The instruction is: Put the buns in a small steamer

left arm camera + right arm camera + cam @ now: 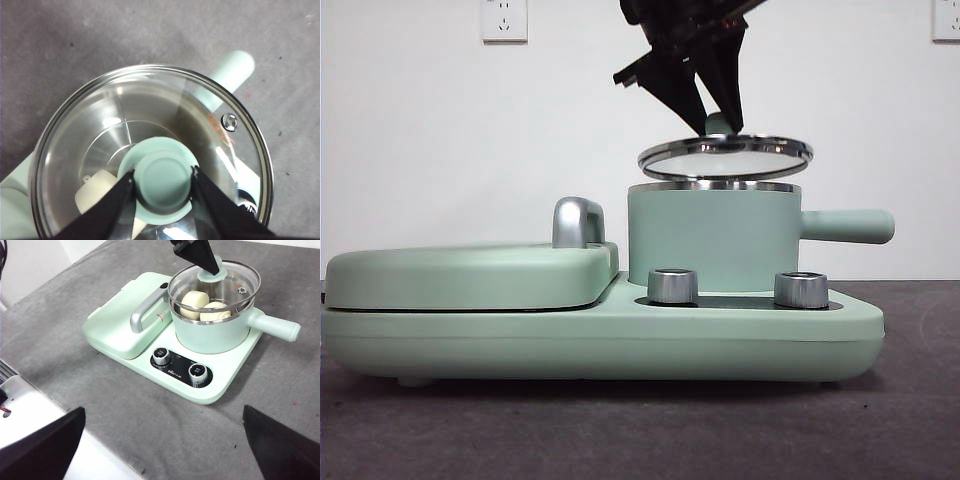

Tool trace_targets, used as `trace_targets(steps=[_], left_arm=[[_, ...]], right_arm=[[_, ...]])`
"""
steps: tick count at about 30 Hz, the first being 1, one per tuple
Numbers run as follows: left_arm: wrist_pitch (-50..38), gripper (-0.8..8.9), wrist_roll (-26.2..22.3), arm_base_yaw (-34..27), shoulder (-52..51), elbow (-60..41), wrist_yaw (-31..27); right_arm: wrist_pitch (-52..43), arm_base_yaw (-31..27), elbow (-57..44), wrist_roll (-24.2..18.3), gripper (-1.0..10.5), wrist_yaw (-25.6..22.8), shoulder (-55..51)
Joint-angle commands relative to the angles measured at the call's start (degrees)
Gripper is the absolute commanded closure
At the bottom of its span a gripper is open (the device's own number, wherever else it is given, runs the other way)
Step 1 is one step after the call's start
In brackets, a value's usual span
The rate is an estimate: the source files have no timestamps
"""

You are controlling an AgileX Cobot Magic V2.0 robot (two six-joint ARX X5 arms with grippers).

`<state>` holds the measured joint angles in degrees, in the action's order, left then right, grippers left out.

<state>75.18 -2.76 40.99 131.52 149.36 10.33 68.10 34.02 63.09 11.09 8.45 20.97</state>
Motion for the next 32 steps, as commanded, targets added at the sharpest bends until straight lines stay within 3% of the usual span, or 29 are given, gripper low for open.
trace_targets(steps=[1, 5, 32], left_arm=[[-0.61, 7.97, 0.33, 0.2, 1.75, 2.27, 0.02], [-0.5, 7.97, 0.46, 0.17, 1.92, 2.27, -2.73], [2.8, 7.98, 1.7, 1.55, 4.15, 2.29, -5.14]], right_arm=[[-0.66, 0.35, 0.44, 0.68, 4.4, 0.17, -0.15], [-0.79, 0.35, 0.44, 0.68, 4.4, 0.13, -0.15], [-0.79, 0.35, 0.44, 0.7, 4.4, 0.11, -0.15]])
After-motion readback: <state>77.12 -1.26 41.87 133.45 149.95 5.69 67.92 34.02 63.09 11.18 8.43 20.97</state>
